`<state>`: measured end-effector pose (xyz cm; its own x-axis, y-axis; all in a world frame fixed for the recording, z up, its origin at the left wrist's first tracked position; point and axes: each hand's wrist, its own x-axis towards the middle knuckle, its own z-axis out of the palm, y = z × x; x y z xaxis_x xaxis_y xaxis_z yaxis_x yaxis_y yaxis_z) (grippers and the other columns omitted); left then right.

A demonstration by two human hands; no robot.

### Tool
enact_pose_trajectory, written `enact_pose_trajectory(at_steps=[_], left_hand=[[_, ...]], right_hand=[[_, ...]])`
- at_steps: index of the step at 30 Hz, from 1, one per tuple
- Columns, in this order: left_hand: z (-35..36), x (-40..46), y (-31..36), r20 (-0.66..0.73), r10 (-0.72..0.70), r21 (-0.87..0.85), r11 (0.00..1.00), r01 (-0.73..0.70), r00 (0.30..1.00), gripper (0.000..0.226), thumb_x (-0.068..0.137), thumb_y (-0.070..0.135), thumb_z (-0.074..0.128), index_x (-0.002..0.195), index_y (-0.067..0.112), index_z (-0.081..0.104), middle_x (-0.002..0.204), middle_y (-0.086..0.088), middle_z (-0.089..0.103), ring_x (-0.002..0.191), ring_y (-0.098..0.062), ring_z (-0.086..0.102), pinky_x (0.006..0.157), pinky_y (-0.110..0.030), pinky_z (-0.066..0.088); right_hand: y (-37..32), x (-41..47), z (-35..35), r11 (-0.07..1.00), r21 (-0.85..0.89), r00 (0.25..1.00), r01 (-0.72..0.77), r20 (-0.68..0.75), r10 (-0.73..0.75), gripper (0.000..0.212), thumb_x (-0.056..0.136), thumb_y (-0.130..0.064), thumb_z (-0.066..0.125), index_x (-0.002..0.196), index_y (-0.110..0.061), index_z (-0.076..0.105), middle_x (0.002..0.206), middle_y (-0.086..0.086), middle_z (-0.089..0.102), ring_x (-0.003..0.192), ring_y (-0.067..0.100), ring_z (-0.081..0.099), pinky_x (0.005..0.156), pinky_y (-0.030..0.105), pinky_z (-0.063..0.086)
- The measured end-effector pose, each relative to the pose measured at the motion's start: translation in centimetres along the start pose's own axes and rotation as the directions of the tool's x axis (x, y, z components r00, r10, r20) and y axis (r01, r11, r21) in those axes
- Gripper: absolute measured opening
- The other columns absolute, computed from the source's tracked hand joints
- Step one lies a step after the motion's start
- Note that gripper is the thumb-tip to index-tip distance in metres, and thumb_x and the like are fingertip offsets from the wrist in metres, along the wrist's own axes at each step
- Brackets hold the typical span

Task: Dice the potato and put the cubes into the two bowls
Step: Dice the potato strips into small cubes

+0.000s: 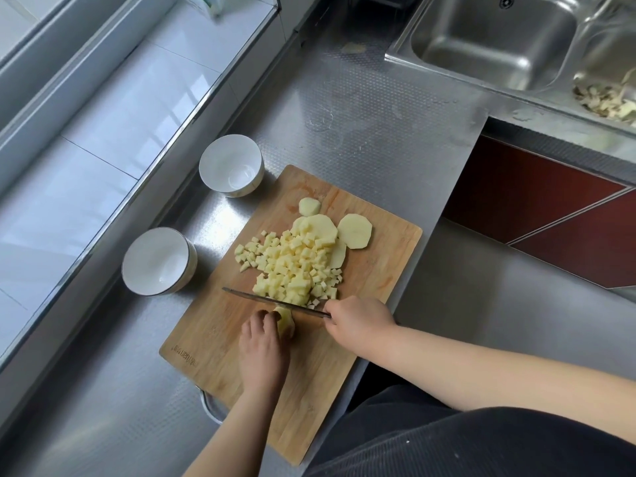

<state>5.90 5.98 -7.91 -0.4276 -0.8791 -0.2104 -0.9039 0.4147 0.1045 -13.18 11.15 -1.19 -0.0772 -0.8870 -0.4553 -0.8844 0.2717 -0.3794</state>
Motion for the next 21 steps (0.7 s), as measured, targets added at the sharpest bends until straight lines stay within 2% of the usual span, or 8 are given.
enact_pose_trajectory(at_steps=[2, 5, 8, 12, 16, 19, 21], left_hand=[[0.0, 0.3, -0.6, -0.018, 0.089, 0.020, 0.996, -0.088, 0.996, 0.039, 0.059, 0.000, 0.083, 0.094, 0.005, 0.067, 0.100, -0.014, 0.059, 0.083, -0.033, 0.057, 0.064, -0.038, 0.051], [0.1, 0.6, -0.9, -0.033, 0.138, 0.000, 0.990, -0.138, 0.990, 0.034, 0.061, 0.000, 0.083, 0.092, 0.003, 0.068, 0.099, -0.017, 0.060, 0.081, -0.034, 0.061, 0.059, -0.036, 0.053], [0.2, 0.5, -1.1, -0.017, 0.139, -0.043, 0.989, -0.139, 0.990, 0.034, 0.067, 0.002, 0.081, 0.098, 0.003, 0.068, 0.104, -0.017, 0.060, 0.086, -0.034, 0.062, 0.062, -0.036, 0.055], [0.7, 0.5, -1.6, 0.000, 0.138, -0.051, 0.989, -0.138, 0.990, 0.035, 0.068, 0.003, 0.081, 0.101, 0.002, 0.069, 0.108, -0.018, 0.060, 0.089, -0.035, 0.062, 0.063, -0.038, 0.056], [0.8, 0.3, -1.5, 0.000, 0.140, -0.041, 0.989, -0.140, 0.990, 0.041, 0.063, -0.002, 0.082, 0.102, 0.000, 0.069, 0.109, -0.021, 0.061, 0.089, -0.036, 0.064, 0.065, -0.039, 0.058], [0.8, 0.3, -1.6, -0.010, 0.150, -0.044, 0.988, -0.150, 0.989, 0.041, 0.064, -0.002, 0.082, 0.102, -0.002, 0.067, 0.107, -0.021, 0.061, 0.088, -0.036, 0.063, 0.065, -0.038, 0.057], [1.0, 0.4, -1.7, -0.024, 0.157, -0.055, 0.986, -0.159, 0.987, 0.038, 0.065, -0.002, 0.081, 0.100, -0.002, 0.067, 0.105, -0.020, 0.060, 0.088, -0.036, 0.062, 0.065, -0.037, 0.056]], right_hand=[[-0.4, -0.1, 0.1, 1.000, -0.022, 1.000, 0.012, 0.001, -0.011, 0.029, 0.103, -0.029, 0.036, 0.111, -0.014, 0.059, 0.096, 0.008, 0.065, 0.076, 0.029, 0.056, 0.046, 0.027, 0.024], [-0.8, -0.2, -0.1, 0.999, -0.032, 1.000, 0.008, 0.003, -0.008, 0.026, 0.103, -0.027, 0.036, 0.108, -0.013, 0.058, 0.097, 0.008, 0.066, 0.073, 0.028, 0.052, 0.046, 0.027, 0.022], [-1.0, -0.5, -0.4, 0.999, -0.044, 1.000, 0.009, 0.008, -0.009, 0.025, 0.103, -0.026, 0.036, 0.108, -0.013, 0.057, 0.096, 0.008, 0.065, 0.070, 0.026, 0.047, 0.046, 0.027, 0.020], [-1.1, -0.9, -0.6, 0.997, -0.070, 0.999, 0.033, 0.029, -0.031, 0.025, 0.103, -0.025, 0.036, 0.109, -0.012, 0.057, 0.098, 0.009, 0.065, 0.082, 0.030, 0.060, 0.046, 0.027, 0.017], [-1.4, -0.8, -0.6, 0.994, -0.103, 0.998, 0.024, 0.059, -0.018, 0.024, 0.103, -0.021, 0.036, 0.110, -0.010, 0.056, 0.102, 0.010, 0.064, 0.089, 0.031, 0.061, 0.046, 0.028, 0.016], [-1.6, -0.3, 0.0, 0.991, -0.134, 0.995, -0.005, 0.098, 0.019, 0.022, 0.101, -0.011, 0.040, 0.115, -0.010, 0.056, 0.106, 0.010, 0.064, 0.089, 0.031, 0.061, 0.045, 0.027, 0.018], [-1.5, -0.1, 0.5, 0.991, -0.128, 0.989, -0.035, 0.135, 0.052, 0.023, 0.098, -0.005, 0.041, 0.114, -0.009, 0.057, 0.106, 0.011, 0.063, 0.083, 0.030, 0.058, 0.045, 0.027, 0.021]])
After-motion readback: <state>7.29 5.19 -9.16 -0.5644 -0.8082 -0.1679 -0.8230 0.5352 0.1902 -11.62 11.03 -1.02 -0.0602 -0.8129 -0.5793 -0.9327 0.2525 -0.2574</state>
